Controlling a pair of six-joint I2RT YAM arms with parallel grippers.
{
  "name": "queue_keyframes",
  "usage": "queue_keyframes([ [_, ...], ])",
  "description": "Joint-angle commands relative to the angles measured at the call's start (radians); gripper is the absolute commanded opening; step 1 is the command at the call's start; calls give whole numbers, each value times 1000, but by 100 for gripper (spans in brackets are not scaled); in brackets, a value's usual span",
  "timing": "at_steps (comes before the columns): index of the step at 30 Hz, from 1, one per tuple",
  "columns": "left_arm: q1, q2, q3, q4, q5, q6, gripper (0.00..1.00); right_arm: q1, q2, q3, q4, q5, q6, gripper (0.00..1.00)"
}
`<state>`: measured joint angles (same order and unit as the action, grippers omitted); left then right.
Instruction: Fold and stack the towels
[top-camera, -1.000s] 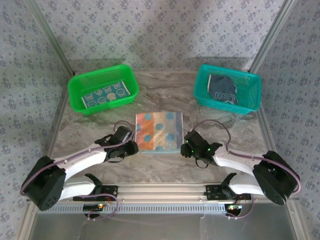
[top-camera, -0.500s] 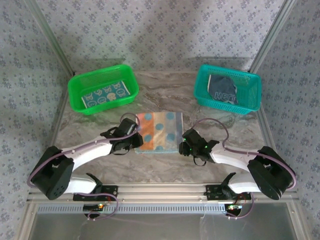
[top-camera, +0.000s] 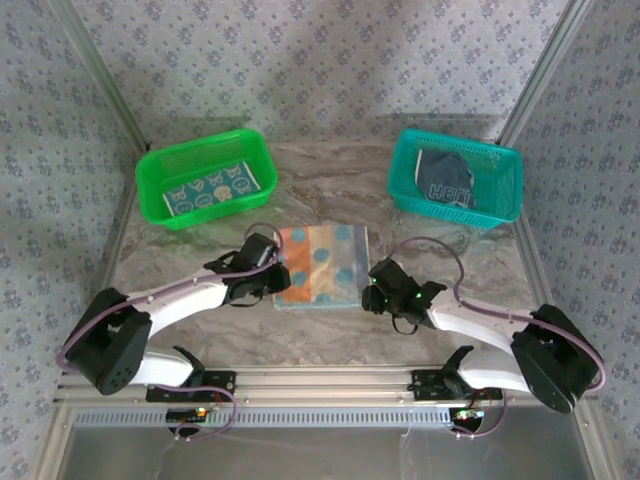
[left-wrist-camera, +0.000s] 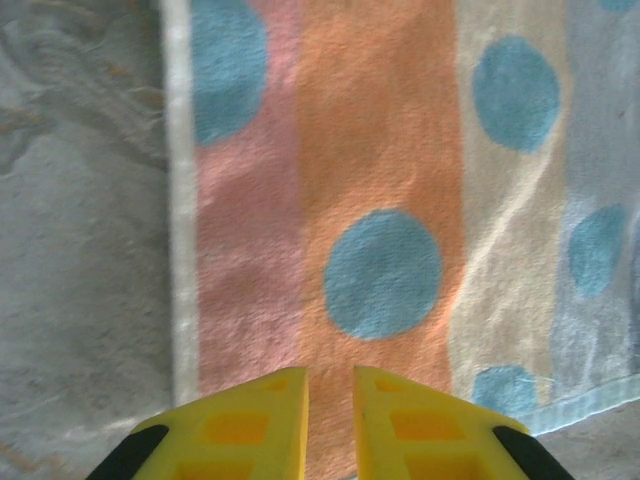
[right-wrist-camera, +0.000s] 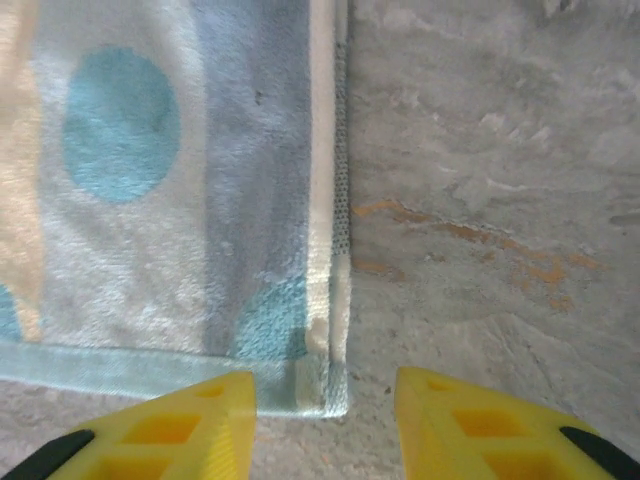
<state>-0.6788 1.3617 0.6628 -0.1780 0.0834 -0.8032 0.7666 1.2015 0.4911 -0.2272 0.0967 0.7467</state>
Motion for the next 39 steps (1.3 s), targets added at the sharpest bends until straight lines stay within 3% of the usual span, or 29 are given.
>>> queue_keyframes([
  [1,-12,61,58,44,24,-8,15,6,-25,65,-68,32,-69,39],
  [7,-32,147,59,73,24,-37,7,6,142,150,38,-37,-152,13],
  [10,-48,166,44,67,19,-49,5,13,222,152,81,-60,-156,7],
  [16,-104,132,-8,5,-46,-81,4,92,234,55,104,-33,-70,5],
  [22,-186,57,-113,-34,-91,-169,3,238,158,-30,78,33,73,6],
  [28,-280,-112,-163,-127,-144,-258,3,346,81,-26,-13,99,134,9],
  [33,-219,-229,-109,-180,-168,-178,6,338,51,49,-105,113,84,11],
  [39,-41,-152,32,-186,-92,7,1,207,57,162,-107,104,-50,9],
])
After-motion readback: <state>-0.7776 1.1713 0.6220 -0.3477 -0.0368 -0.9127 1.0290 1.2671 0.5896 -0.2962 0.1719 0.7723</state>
